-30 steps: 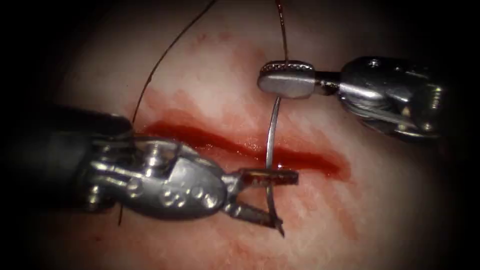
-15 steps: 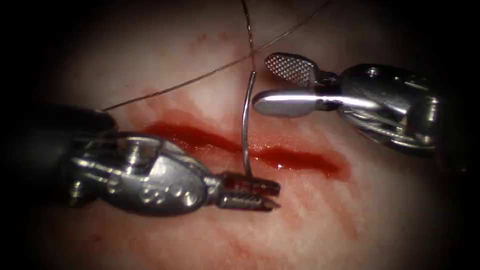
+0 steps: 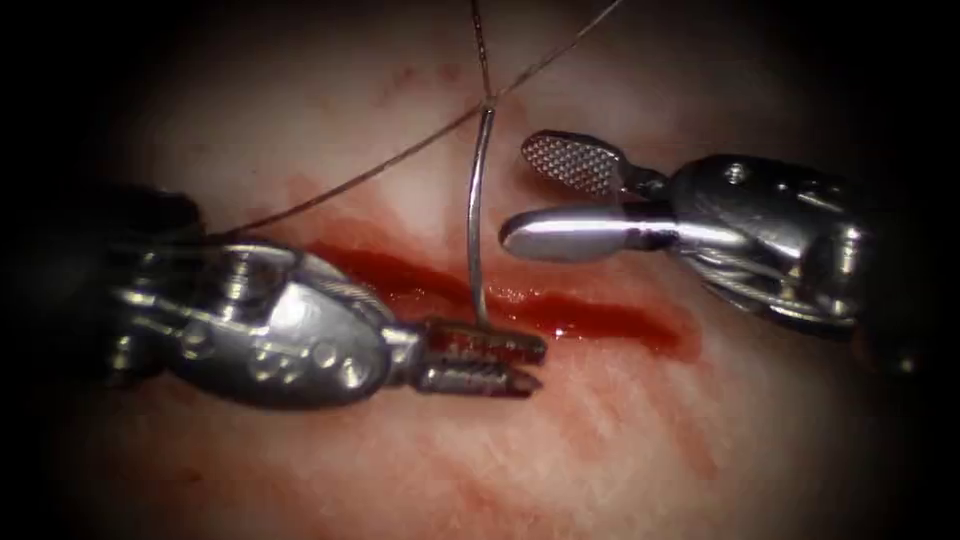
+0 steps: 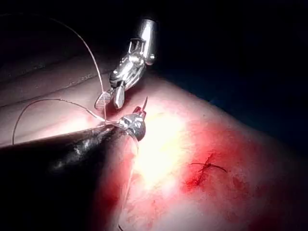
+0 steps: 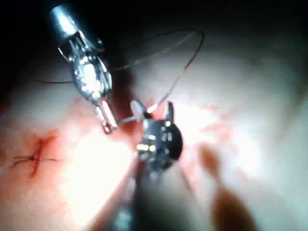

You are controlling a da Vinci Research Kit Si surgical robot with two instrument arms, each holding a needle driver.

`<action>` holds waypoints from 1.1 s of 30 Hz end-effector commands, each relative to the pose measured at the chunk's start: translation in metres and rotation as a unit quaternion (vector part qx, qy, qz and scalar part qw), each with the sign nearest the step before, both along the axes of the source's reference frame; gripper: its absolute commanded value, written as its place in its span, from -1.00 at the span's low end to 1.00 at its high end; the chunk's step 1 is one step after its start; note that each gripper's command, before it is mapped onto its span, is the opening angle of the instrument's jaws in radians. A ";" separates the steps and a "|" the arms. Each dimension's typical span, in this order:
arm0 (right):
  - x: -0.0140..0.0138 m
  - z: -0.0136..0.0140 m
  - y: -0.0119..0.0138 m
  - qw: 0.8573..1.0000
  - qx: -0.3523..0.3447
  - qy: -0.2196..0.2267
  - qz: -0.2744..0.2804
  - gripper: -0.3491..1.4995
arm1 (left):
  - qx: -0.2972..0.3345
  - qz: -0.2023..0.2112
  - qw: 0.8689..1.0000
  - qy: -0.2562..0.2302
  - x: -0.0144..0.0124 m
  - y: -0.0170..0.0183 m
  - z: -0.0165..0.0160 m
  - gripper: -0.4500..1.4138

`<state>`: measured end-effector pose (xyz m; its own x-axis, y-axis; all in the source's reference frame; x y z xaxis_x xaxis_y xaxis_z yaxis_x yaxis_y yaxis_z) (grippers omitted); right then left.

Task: Wound Closure

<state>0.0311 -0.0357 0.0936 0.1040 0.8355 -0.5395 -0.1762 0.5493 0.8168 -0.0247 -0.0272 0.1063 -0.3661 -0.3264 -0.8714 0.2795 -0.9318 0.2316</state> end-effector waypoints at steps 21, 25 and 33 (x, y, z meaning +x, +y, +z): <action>0.0009 0.0010 -0.0004 0.996 0.083 0.035 -0.006 0.31 | -0.063 0.051 0.996 -0.033 -0.0006 -0.0008 0.0002 -1.00; 0.0013 0.0008 -0.0003 0.993 0.105 0.060 0.000 0.25 | -0.067 0.062 0.995 -0.039 -0.0010 -0.0011 0.0003 -1.00; 0.0021 0.0010 -0.0005 0.992 0.113 0.059 0.002 0.13 | -0.069 0.064 0.995 -0.041 -0.0013 -0.0013 0.0003 -1.00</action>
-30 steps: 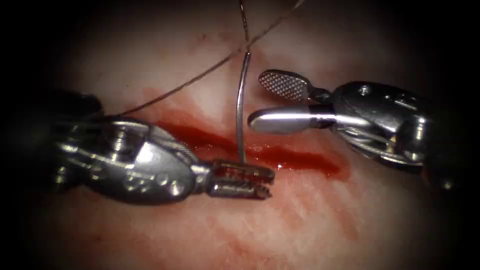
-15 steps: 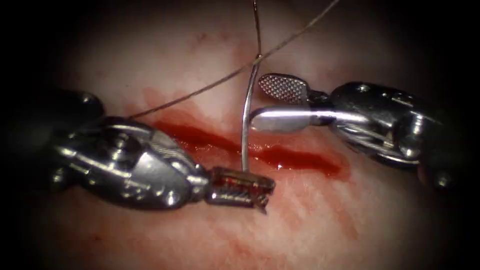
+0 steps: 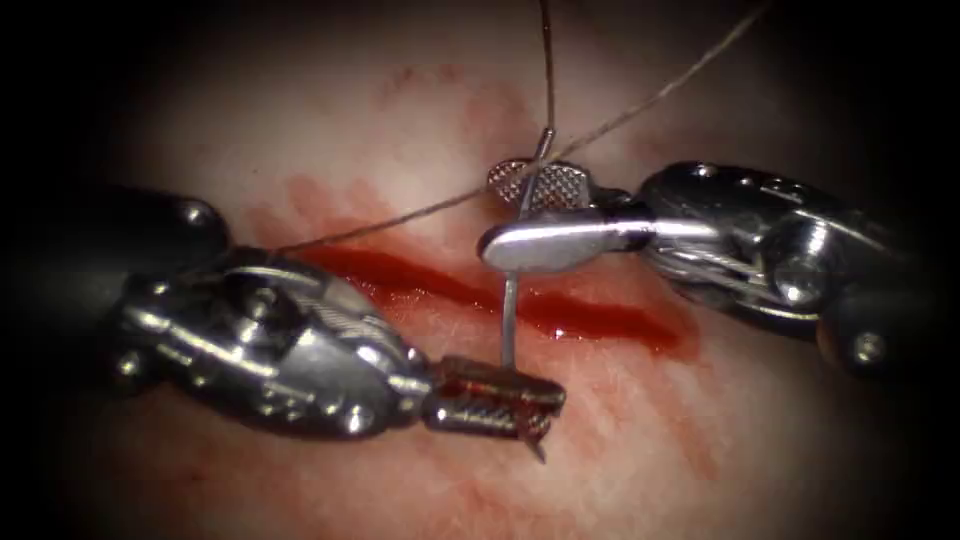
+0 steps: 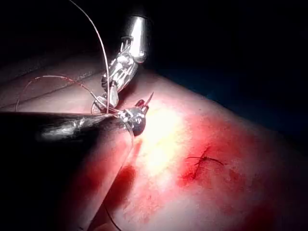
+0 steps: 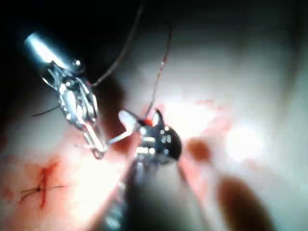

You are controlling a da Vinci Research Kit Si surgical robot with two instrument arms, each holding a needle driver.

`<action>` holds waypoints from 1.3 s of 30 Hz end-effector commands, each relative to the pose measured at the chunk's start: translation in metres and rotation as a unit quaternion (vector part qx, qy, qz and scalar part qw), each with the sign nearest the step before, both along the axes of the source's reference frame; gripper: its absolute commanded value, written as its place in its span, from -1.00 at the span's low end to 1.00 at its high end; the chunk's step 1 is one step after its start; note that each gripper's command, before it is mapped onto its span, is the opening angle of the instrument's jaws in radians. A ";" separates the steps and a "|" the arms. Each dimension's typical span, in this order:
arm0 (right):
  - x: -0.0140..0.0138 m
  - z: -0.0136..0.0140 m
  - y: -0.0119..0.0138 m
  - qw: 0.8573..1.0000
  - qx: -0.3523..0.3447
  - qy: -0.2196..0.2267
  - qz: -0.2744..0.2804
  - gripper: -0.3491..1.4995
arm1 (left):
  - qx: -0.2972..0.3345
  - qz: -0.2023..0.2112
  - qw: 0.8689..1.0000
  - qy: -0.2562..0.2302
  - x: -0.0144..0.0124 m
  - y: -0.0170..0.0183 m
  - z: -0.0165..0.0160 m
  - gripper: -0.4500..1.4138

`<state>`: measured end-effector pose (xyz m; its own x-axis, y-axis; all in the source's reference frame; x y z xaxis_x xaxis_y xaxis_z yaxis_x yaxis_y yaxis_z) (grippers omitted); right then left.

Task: Wound Closure

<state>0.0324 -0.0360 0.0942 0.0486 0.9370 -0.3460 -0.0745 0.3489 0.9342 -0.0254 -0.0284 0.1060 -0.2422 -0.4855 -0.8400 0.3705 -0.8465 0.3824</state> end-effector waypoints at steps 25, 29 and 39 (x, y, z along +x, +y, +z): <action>0.0008 0.0015 0.0012 0.996 -0.086 -0.031 0.023 -1.00 | 0.123 -0.054 0.990 0.032 0.0010 0.0011 -0.0012 0.68; 0.0022 0.0020 0.0026 0.988 -0.140 -0.050 0.029 -1.00 | 0.132 -0.063 0.988 0.040 0.0024 0.0008 -0.0004 0.21; 0.0059 0.0035 0.0056 0.970 -0.228 -0.072 0.040 -1.00 | 0.165 -0.070 0.979 0.096 0.0055 -0.0013 0.0035 -0.15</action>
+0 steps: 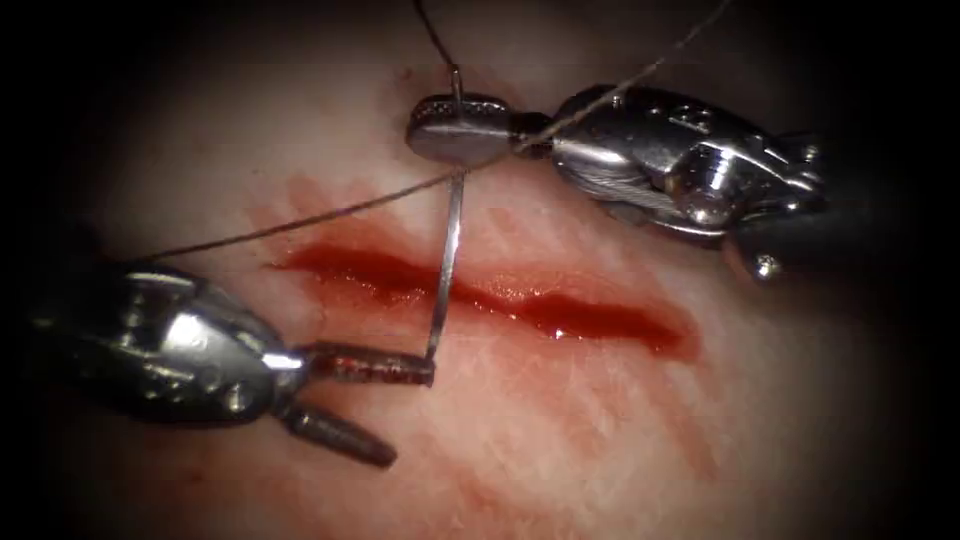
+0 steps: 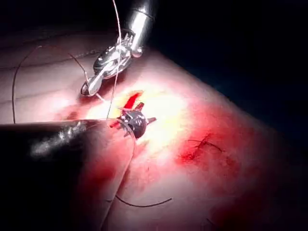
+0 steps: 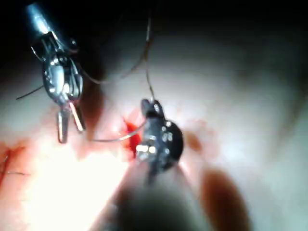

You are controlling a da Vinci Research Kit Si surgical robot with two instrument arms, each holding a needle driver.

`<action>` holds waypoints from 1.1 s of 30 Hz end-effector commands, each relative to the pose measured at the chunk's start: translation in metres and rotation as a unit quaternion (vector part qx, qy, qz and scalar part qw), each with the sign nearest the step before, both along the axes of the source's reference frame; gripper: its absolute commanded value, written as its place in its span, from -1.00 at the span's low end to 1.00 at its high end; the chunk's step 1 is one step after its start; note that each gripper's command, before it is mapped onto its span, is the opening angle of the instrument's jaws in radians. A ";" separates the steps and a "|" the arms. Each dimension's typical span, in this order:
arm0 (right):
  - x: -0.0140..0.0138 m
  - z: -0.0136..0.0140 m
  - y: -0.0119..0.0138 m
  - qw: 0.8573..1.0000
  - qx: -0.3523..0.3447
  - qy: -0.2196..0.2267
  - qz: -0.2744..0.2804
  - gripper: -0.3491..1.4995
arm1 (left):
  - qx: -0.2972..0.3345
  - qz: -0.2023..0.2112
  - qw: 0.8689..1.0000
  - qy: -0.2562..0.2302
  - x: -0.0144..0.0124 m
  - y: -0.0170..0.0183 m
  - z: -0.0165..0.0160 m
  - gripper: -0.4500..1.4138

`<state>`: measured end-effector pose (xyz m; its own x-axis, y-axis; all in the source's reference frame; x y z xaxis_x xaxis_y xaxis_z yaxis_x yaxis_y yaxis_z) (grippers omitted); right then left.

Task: Wound Closure

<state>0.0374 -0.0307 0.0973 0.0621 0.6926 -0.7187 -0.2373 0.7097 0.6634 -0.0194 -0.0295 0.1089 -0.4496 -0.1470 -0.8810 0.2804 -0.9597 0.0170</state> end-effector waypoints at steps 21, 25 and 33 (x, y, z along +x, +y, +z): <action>0.0051 0.0015 0.0027 0.931 -0.359 -0.015 -0.065 -1.00 | 0.076 -0.065 0.992 0.082 0.0033 -0.0018 0.0080 -0.51; 0.0053 0.0010 0.0027 0.910 -0.407 -0.011 -0.077 -1.00 | 0.084 -0.075 0.989 0.091 0.0033 -0.0022 0.0089 -0.51; 0.0064 -0.0002 0.0020 0.882 -0.463 0.004 -0.090 -1.00 | 0.087 -0.096 0.987 0.096 0.0036 -0.0014 0.0089 -0.49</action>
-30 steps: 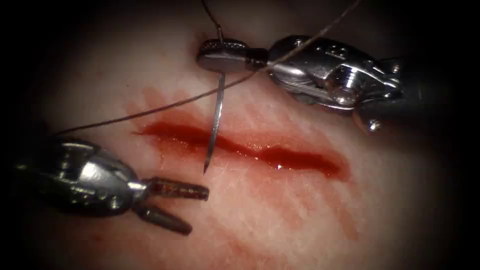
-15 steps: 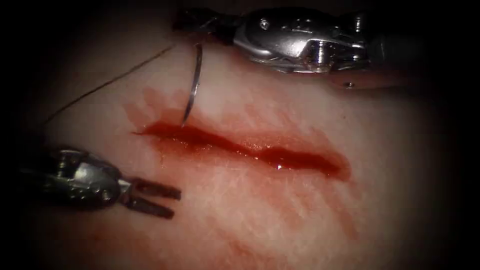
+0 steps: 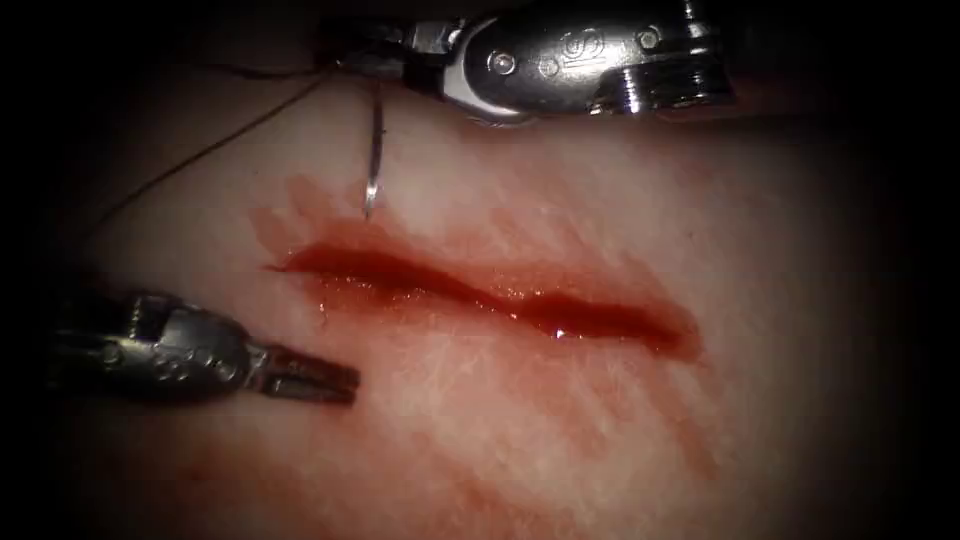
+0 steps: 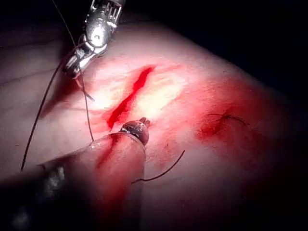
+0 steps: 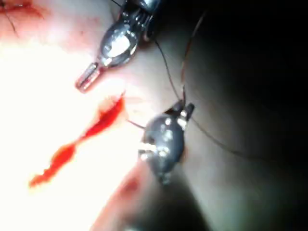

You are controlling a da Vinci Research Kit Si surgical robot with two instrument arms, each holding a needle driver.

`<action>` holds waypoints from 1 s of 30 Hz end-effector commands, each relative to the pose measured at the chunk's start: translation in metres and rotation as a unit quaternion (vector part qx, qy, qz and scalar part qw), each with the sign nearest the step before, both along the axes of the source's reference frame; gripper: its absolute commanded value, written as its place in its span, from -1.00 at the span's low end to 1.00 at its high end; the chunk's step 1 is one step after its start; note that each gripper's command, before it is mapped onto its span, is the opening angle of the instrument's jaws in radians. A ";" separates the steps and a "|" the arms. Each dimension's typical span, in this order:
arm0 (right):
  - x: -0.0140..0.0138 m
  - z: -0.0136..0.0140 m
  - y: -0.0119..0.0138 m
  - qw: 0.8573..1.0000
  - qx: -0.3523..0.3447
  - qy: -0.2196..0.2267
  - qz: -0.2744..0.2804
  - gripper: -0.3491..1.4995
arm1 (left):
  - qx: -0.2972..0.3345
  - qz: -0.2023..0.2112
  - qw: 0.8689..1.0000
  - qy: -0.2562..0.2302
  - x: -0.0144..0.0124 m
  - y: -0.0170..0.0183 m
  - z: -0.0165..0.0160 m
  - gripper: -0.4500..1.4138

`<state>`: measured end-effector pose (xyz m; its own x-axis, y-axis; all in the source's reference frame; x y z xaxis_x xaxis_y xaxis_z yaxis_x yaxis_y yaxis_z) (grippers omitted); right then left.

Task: Wound Closure

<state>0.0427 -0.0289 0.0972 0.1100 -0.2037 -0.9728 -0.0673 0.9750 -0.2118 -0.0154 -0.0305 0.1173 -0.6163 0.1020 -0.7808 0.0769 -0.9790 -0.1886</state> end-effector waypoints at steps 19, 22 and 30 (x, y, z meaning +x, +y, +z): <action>0.0020 0.0003 -0.0015 0.993 -0.118 0.000 -0.032 -1.00 | 0.001 -0.044 0.999 0.016 0.0007 0.0014 -0.0005 -0.46; 0.0019 0.0005 -0.0015 0.992 -0.118 -0.002 -0.033 -1.00 | 0.001 -0.044 0.999 0.016 0.0007 0.0013 -0.0003 -0.44; 0.0018 0.0006 -0.0016 0.992 -0.122 -0.003 -0.032 -1.00 | 0.007 -0.048 0.999 0.017 0.0009 0.0014 0.0003 -0.46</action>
<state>0.0437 -0.0307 0.0977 0.0961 -0.4377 -0.8940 -0.0030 0.8980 -0.4400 -0.0140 -0.0289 0.1171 -0.6306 0.1730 -0.7566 -0.0270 -0.9791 -0.2014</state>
